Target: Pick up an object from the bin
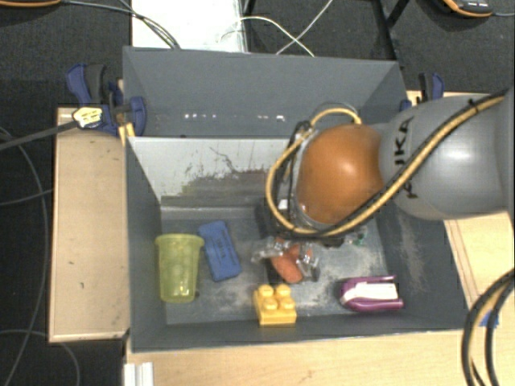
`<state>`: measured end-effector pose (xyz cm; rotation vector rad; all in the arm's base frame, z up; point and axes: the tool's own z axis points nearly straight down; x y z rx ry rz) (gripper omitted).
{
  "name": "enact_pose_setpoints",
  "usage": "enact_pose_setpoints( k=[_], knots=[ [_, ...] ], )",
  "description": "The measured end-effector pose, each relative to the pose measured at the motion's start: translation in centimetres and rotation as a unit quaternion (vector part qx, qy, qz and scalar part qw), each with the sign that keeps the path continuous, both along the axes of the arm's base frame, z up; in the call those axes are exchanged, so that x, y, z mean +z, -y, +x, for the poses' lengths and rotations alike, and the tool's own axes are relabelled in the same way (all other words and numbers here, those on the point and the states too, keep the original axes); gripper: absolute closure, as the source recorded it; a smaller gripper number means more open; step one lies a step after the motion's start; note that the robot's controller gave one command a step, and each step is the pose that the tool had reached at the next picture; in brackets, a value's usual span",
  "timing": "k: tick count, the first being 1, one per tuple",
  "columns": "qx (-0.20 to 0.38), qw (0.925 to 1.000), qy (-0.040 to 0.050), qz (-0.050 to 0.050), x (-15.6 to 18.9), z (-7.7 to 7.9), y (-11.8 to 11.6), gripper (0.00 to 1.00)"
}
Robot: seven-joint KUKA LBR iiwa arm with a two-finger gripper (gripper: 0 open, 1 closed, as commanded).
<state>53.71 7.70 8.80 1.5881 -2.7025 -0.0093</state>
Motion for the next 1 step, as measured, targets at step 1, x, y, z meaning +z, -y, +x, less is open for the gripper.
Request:
enact_pose_setpoints(
  k=[1],
  knots=[
    [-0.001,1.0000,0.0034,0.000,2.29,0.20,-0.01,1.00]
  ],
)
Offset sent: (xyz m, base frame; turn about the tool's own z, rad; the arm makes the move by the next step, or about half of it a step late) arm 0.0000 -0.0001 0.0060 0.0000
